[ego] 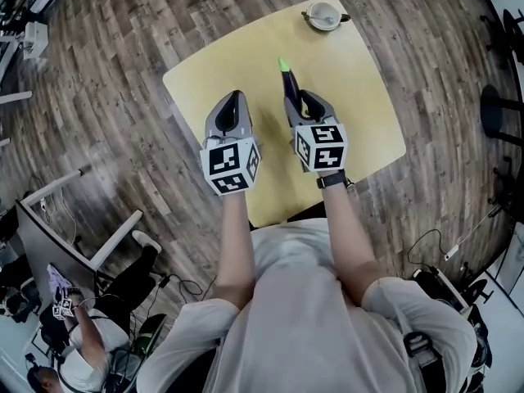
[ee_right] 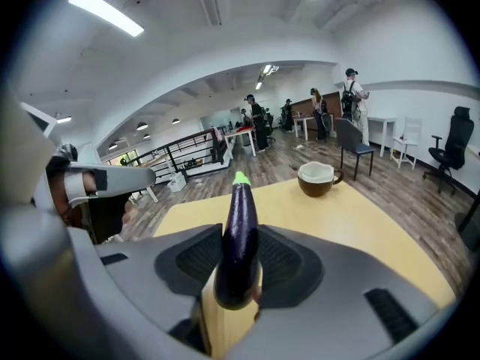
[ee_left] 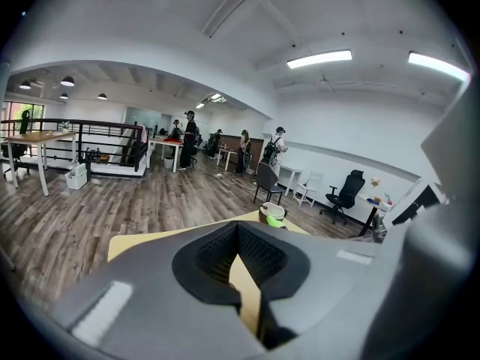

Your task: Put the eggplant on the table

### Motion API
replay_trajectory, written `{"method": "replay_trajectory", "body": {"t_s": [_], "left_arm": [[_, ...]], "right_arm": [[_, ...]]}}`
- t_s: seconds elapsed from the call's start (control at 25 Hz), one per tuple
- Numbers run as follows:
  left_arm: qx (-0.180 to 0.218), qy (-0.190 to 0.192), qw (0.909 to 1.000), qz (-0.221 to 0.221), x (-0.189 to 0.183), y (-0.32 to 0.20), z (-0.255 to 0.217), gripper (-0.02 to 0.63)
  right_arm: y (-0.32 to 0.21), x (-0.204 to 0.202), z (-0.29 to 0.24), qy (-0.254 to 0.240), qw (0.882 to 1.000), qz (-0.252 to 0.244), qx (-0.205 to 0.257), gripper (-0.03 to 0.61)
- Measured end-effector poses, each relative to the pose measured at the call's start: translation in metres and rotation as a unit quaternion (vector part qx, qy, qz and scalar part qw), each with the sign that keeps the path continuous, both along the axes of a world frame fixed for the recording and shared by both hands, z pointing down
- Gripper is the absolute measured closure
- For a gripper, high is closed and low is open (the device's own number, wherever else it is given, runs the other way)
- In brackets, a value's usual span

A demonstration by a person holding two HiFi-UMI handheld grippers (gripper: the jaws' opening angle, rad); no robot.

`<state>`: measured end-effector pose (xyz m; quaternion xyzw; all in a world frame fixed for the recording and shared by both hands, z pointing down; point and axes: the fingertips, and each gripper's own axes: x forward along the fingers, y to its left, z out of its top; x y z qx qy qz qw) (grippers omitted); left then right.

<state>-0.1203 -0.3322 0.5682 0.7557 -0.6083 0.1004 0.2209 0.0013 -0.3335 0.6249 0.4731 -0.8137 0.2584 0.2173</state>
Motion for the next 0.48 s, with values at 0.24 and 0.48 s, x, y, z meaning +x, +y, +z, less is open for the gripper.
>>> {"method": "replay_trajectory", "body": {"t_s": [0.24, 0.48], "left_arm": [[-0.019, -0.006, 0.9998, 0.000, 0.003, 0.003, 0.020, 0.607], [-0.034, -0.003, 0.9994, -0.006, 0.001, 0.004, 0.035, 0.607]], "right_arm": [[0.004, 0.001, 0.034, 0.008, 0.999, -0.005, -0.038, 0.428], [0.009, -0.004, 0.060, 0.018, 0.997, -0.012, -0.068, 0.428]]}}
